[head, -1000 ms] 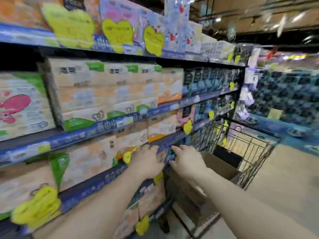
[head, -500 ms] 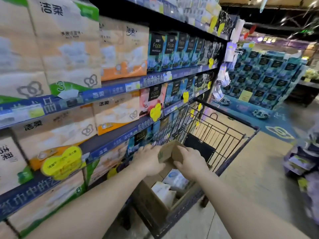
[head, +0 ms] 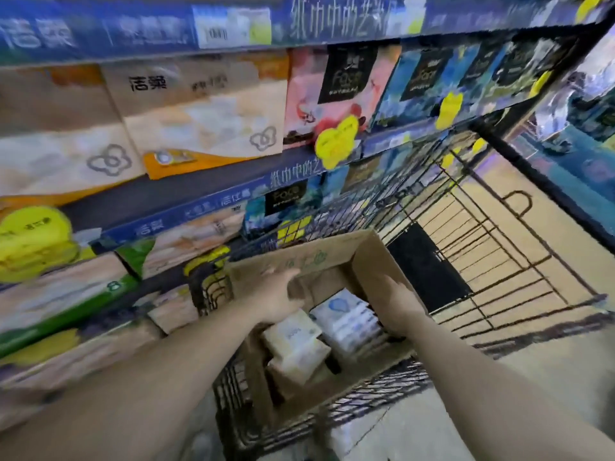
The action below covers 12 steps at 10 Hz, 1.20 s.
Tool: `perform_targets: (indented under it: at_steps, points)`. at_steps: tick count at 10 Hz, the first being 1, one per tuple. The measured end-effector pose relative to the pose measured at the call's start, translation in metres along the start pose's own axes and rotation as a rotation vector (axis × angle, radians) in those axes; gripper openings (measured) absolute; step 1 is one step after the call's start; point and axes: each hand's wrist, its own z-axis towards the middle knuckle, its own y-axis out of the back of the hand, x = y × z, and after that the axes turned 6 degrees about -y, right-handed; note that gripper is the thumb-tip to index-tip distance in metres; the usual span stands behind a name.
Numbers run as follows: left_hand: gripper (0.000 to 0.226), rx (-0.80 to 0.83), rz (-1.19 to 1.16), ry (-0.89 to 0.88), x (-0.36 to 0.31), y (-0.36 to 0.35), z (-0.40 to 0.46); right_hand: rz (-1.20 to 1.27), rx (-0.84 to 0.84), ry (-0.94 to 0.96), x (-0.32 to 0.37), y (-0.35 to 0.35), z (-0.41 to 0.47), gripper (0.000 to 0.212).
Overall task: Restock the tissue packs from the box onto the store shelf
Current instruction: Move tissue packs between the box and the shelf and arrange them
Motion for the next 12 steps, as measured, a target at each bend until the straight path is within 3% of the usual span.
perform_targets:
  at_steps: [2, 4, 6, 7, 8, 10, 12]
  points:
    - [0.063, 0.055, -0.253, 0.325, -0.002, -0.089, 0.078, -0.078, 0.173, 0.018, -0.046, -0.019, 0.121, 0.035]
    - [0.063, 0.125, -0.476, 0.461, -0.003, -0.168, 0.137, -0.067, 0.308, 0.026, -0.080, -0.093, 0.218, 0.033]
    - [0.065, 0.100, -0.619, 0.479, 0.007, -0.231, 0.173, -0.091, 0.491, 0.164, -0.080, -0.125, 0.248, 0.068]
    - [0.081, 0.128, -0.621, 0.521, 0.007, -0.242, 0.185, -0.133, 0.530, 0.207, -0.079, -0.139, 0.258, 0.081]
    - [0.085, 0.173, -0.574, 0.543, 0.009, -0.251, 0.194, -0.229, 0.574, 0.257, -0.078, -0.147, 0.260, 0.083]
    - [0.072, 0.127, -0.547, 0.616, 0.001, -0.247, 0.191, -0.180, 0.646, 0.121, -0.084, -0.147, 0.253, 0.087]
    - [0.041, -0.050, -0.652, 0.688, -0.014, -0.232, 0.174, -0.005, 0.488, -0.077, -0.095, -0.133, 0.236, 0.055]
